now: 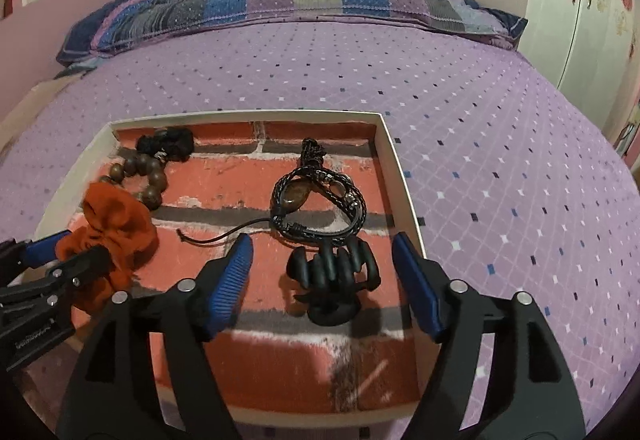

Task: Organize jewelry
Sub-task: 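Open both grippers to drop the scrunchie and claw clip into the tray, then move the left gripper to the cream flower scrunchie while the right approaches the red tassel charm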

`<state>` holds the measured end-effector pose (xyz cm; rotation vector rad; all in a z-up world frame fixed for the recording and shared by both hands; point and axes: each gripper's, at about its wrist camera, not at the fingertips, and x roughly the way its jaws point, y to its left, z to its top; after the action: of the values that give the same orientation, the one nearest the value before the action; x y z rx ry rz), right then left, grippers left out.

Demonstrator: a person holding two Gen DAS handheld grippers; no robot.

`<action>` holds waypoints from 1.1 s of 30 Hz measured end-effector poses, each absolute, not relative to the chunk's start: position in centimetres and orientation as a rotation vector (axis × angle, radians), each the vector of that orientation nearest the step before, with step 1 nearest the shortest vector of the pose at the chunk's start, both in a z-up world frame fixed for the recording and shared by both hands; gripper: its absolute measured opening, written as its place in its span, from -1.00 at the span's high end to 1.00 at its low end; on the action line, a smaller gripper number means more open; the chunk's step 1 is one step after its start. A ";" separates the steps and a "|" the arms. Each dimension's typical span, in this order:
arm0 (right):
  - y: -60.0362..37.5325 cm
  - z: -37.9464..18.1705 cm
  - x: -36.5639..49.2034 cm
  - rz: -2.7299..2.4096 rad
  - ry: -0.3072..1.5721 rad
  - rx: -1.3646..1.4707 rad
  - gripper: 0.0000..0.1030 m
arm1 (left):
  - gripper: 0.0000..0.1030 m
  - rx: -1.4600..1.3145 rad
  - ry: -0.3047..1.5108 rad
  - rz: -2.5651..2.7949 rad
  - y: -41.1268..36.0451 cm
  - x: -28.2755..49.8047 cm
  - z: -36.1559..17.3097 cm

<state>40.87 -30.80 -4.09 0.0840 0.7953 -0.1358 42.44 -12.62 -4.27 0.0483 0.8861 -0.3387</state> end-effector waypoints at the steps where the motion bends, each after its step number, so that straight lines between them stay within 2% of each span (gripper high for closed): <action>1: -31.0 -3.5 40.4 -0.134 0.793 0.088 -0.60 | -0.19 0.049 0.876 -0.345 -12.5 42.1 -3.9; 4: -31.7 -1.7 38.8 -0.154 0.764 0.071 -0.78 | -0.42 0.049 0.836 -0.367 -11.9 40.5 -2.2; 7: -32.9 0.3 36.5 -0.178 0.732 0.088 -0.91 | -0.48 0.030 0.800 -0.380 -11.0 38.8 -0.3; 12: -34.9 3.0 32.4 -0.213 0.718 0.105 -0.92 | -0.63 -0.005 0.767 -0.354 -9.4 36.7 2.4; 14: -35.5 3.8 30.4 -0.235 0.712 0.095 -0.92 | -0.75 -0.012 0.749 -0.335 -8.6 35.4 3.5; 23: -36.5 4.3 22.1 -0.315 0.692 0.127 -0.92 | -0.80 -0.026 0.697 -0.305 -5.1 29.2 6.3; 33: -35.8 2.1 16.7 -0.298 0.692 0.126 -0.92 | -0.83 -0.037 0.700 -0.312 -3.9 23.5 5.3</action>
<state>16.70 -35.83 2.07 0.1261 0.6922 -0.2978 23.49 -3.93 5.33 -0.0371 0.7000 -0.3125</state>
